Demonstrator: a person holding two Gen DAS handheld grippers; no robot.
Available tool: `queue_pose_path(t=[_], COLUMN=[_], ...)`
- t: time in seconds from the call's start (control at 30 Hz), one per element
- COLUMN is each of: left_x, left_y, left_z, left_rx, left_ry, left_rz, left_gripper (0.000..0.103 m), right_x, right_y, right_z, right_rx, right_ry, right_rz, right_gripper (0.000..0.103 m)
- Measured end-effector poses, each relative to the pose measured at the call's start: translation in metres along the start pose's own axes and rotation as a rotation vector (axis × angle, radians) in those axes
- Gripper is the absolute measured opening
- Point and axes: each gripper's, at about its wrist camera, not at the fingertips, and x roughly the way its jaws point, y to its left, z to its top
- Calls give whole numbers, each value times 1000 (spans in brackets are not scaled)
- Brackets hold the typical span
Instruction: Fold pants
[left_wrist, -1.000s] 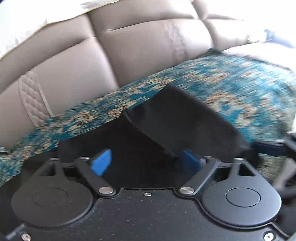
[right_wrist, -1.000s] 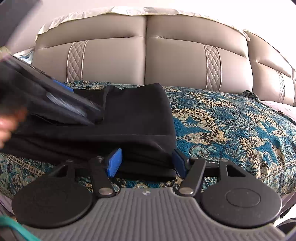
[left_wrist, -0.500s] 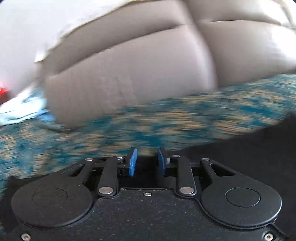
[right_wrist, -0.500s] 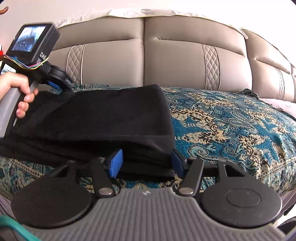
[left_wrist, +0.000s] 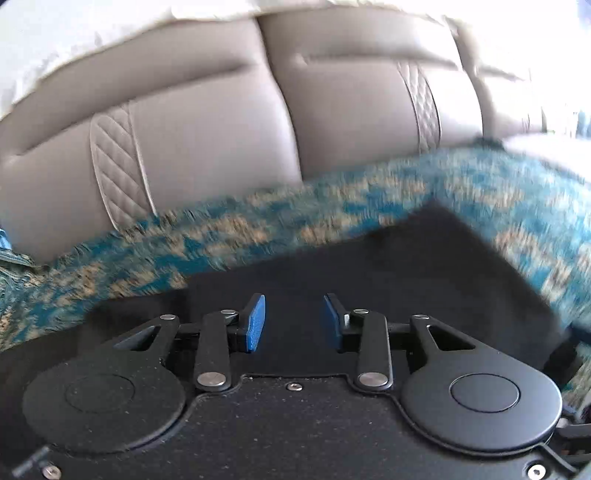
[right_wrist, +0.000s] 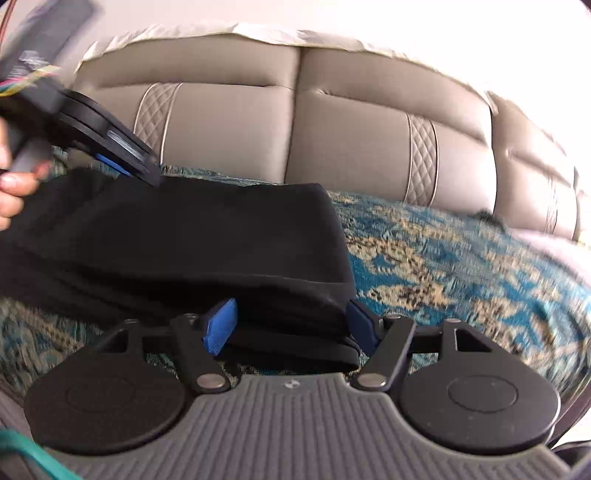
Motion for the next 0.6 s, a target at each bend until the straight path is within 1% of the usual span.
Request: queue_pose_path(t=[0.03, 0.07, 0.1, 0.13, 0.2, 0.23, 0.27, 0.33, 0.43, 0.47, 0.53, 0.6], left_x=[11, 18, 19, 22, 25, 24, 23, 25, 27, 27, 27, 27], left_y=[2, 8, 16, 22, 35, 38, 39, 38, 34, 32, 31, 31], left_z=[-3, -6, -8, -8, -8, -9, -9, -10, -9, -7, -6, -6], left_rx=[-15, -46, -91, -118, -164, -171, -165, -134, -131, -131, -127, -122], left_ry=[30, 42, 8, 17, 26, 27, 27, 24, 30, 33, 38, 40], left_rz=[13, 22, 19, 23, 25, 20, 17, 23, 35, 37, 37, 34], left_gripper=[35, 36, 37, 38, 38, 37, 38, 38, 38, 38, 38, 38], right_x=[-2, -3, -3, -2, 6, 12, 16, 22, 24, 26, 33, 40], right_y=[6, 9, 13, 15, 17, 19, 20, 23, 36, 41, 47, 42], right_z=[-1, -2, -3, -3, -4, -3, -3, 0, 3, 3, 6, 10], right_rx=[-39, -63, -87, -99, -124, -141, -151, -166, -215, -228, -214, -156], right_ry=[-10, -16, -23, -26, -34, -42, -49, -77, -141, -154, -163, -163], right_rz=[-20, -34, -56, -82, -168, -221, -247, -249, -167, -152, -153, -201], right_gripper=[80, 81, 85, 88, 90, 92, 92, 93, 95, 95, 96, 97])
